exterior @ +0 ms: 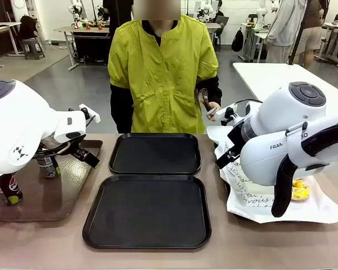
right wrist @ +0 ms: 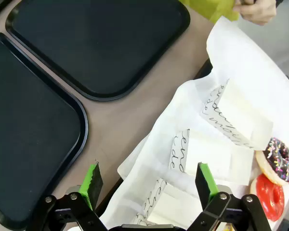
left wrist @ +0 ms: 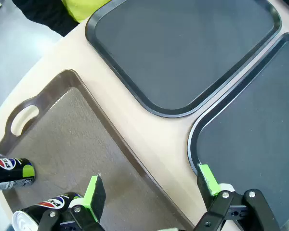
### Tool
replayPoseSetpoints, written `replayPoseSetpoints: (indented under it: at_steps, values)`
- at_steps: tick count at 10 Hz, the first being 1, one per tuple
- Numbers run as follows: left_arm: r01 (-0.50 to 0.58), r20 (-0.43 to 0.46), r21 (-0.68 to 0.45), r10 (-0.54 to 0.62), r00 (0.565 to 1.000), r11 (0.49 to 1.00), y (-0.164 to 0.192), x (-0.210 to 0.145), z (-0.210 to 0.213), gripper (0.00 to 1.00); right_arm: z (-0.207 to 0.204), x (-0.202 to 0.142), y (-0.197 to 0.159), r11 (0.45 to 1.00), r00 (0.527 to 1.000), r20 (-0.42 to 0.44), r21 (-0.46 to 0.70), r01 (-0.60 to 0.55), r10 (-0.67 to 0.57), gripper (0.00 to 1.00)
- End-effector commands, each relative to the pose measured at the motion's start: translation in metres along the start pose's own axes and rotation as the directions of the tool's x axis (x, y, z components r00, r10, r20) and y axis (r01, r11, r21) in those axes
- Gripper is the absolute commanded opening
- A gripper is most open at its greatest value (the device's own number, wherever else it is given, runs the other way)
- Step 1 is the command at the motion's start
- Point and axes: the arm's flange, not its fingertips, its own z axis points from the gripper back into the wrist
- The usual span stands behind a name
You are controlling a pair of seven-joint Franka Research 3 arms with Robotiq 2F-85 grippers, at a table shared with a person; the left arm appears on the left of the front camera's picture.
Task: Set up donuts and drinks on trays.
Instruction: Pick up one Pepsi coke and place it on the Flat Tray.
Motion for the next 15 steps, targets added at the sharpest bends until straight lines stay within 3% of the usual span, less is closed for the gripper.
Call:
replayPoseSetpoints:
  at_steps: [1, 13, 15]
  values:
    - [0.0, 0.0, 0.0, 0.0, 1.0, 1.0, 0.0, 0.0, 0.0, 1.0, 0.0, 0.0, 0.0, 1.0, 1.0, 0.0, 0.0, 0.0, 0.0, 1.0]
    - [0.0, 0.0, 0.0, 0.0, 1.0, 1.0, 0.0, 0.0, 0.0, 1.0, 0.0, 0.0, 0.0, 1.0, 1.0, 0.0, 0.0, 0.0, 0.0, 1.0]
    - [0.05, 0.072, 0.068, -0.055, 0.996, 0.996, -0.006, -0.04, 0.079, 1.0, 0.079, -0.03, 0.039, 0.998, 0.999, 0.006, -0.048, -0.039, 0.04, 1.0]
